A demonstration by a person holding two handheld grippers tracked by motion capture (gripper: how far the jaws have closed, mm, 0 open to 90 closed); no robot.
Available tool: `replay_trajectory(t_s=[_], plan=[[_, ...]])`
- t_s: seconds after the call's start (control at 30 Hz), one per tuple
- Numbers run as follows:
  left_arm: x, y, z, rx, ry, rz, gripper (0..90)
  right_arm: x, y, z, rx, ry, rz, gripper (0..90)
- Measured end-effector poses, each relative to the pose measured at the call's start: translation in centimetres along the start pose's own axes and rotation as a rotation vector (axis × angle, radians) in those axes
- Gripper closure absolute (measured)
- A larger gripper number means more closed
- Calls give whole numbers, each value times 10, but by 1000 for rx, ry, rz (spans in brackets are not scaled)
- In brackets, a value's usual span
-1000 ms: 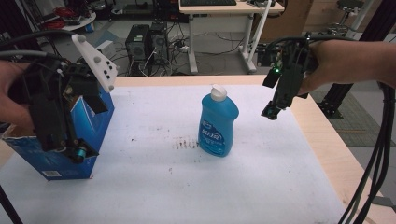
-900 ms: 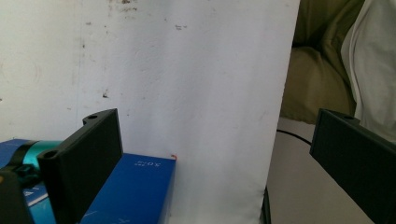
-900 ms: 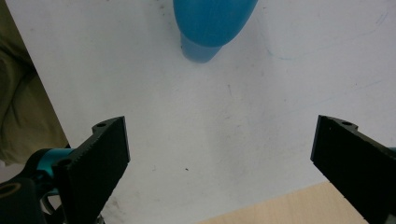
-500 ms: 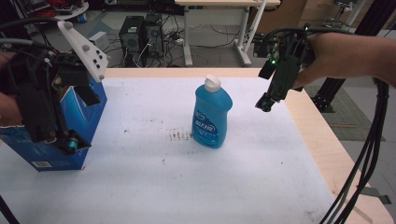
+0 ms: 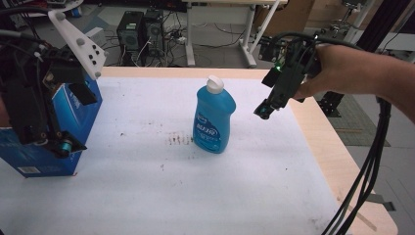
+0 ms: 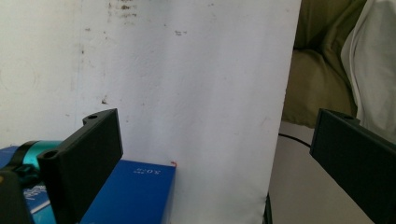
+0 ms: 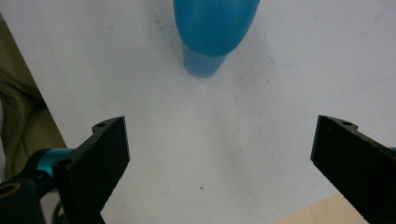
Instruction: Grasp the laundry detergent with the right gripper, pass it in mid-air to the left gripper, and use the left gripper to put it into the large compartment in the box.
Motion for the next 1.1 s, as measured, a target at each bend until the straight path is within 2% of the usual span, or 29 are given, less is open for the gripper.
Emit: replay_trajectory(t_s=[0.07,0.2,0.27,0.37,0.47,0.73,0.87,1.1], plan=[[1,1,-1,6,6,5,24,1,2,-1,-31,29,-17,36],[4,4,-2,1,6,5,24,2,6,-2,-75,41,-35,36],[5,5,-2,0,-1,3,24,-1,10,-1,-108,71,-30,36],[6,6,-2,1,0,3,24,-2,13,-1,-144,88,-32,36],[7,8,-3,7,9,7,24,-2,14,-2,-205,103,-40,36],[11,10,-7,-5,8,9,24,-1,23,-6,-384,99,-31,36],[12,12,-8,-4,8,10,24,-2,32,-4,-425,102,-20,36],[13,14,-10,-4,12,12,24,-7,42,3,-505,139,-5,36]])
Point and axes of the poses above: each handheld gripper's, and its own axes: y roughly forward along the jaws, z roughly out of its underside, x roughly to its left, the point moved 9 cm from there along y, roughly forward along the jaws, and after that the axes turned 11 degrees about -z, right-handed, at the moved point
